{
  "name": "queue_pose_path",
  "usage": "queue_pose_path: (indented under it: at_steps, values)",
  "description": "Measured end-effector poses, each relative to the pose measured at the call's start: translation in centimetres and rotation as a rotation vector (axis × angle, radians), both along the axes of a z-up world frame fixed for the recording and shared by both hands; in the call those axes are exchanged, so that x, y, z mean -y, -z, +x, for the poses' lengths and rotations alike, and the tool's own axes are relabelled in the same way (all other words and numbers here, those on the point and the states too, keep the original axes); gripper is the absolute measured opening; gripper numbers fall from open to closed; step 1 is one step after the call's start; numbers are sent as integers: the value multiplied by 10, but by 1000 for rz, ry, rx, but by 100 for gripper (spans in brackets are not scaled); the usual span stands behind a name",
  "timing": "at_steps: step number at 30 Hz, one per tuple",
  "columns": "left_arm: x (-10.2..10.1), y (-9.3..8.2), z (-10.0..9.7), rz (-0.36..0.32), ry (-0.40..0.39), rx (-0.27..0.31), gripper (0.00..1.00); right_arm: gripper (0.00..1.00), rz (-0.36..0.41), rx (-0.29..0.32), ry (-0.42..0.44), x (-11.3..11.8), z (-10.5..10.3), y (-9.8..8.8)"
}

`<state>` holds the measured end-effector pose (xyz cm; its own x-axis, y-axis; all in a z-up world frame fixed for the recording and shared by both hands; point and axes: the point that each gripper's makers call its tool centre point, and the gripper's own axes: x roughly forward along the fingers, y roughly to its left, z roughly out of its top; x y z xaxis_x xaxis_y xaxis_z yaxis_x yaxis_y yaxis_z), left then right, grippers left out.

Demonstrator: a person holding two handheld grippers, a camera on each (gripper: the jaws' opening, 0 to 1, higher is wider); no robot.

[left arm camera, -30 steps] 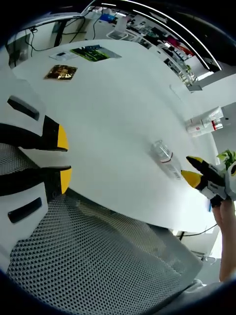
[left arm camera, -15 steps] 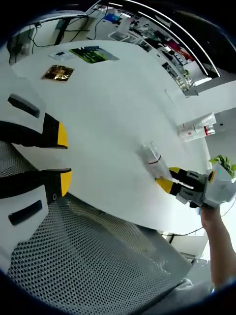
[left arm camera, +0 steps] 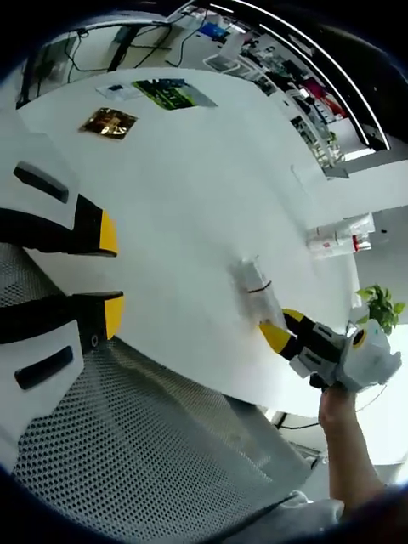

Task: Arrange the skincare products in the storage area until every visible bottle or jar stands upright without overlapping.

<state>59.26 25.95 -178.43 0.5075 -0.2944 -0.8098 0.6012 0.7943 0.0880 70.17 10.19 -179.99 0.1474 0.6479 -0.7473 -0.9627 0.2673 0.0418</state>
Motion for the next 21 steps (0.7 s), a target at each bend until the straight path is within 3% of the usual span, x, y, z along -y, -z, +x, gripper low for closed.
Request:
queue_pose_path:
  at_steps: [5, 8, 15, 18, 21]
  values:
    - [1, -1, 0, -6, 4, -3, 15, 14, 51, -26, 36, -1, -10, -8]
    - [2, -8, 5, -43, -25, 15, 15, 14, 169, -81, 129, -8, -11, -27]
    - [14, -37, 24, -265, -164, 37, 21, 14, 389, -165, 214, -27, -20, -70]
    - [26, -51, 30, -392, -224, 43, 23, 14, 436, -178, 233, -31, -22, -82]
    - [50, -63, 33, -607, -308, 3, 24, 14, 515, -229, 257, -38, -26, -94]
